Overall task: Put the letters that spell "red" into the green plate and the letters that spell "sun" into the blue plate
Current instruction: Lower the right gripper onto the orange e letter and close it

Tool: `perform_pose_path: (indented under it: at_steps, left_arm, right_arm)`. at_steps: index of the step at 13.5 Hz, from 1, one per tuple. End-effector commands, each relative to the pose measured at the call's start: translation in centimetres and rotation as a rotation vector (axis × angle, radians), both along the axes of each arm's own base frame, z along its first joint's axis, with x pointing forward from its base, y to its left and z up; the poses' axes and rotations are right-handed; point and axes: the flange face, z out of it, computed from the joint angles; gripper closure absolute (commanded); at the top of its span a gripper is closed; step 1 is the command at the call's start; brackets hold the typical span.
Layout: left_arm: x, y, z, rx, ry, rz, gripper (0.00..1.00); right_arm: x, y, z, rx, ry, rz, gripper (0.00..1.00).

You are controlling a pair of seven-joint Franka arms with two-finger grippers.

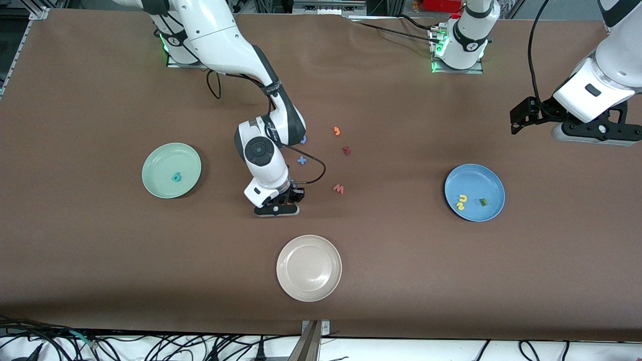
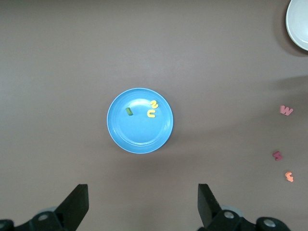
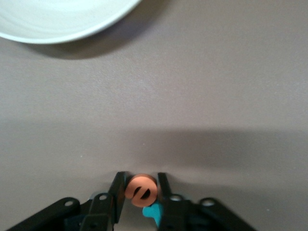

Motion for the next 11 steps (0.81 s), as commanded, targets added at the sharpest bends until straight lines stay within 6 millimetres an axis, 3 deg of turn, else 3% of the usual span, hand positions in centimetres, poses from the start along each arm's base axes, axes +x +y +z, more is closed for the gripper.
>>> perform_pose_path:
  at_steps: [1, 3, 6, 8, 11]
  left_arm:
    - [-0.3, -0.4, 0.9, -0.024, 0.004, -0.01, 0.0]
    - [-0.7, -1.4, 0.8, -0.017, 0.022, -0.03, 0.0]
    - [-0.7, -1.1, 0.8, -0.014, 0.024, -0.027, 0.0]
    - [-0.6, -0.8, 0.8, -0.015, 0.025, -0.021, 0.0]
    - [-0.6, -0.9, 0.8, -0.014, 0.024, -0.024, 0.0]
  right_arm:
    - [-0.5, -0.1, -1.5, -0.008, 0.019, -0.018, 0.89]
    - [-0.5, -0.1, -1.5, -0.008, 0.019, -0.018, 0.91]
    - [-0.3, -0.1, -0.6, -0.005, 0.021, -0.022, 0.91]
    - [0.2, -0.6, 1.7, -0.006, 0.05, -0.028, 0.91]
    - [1.9, -4.0, 7.0, -0.037, 0.109, -0.051, 0.91]
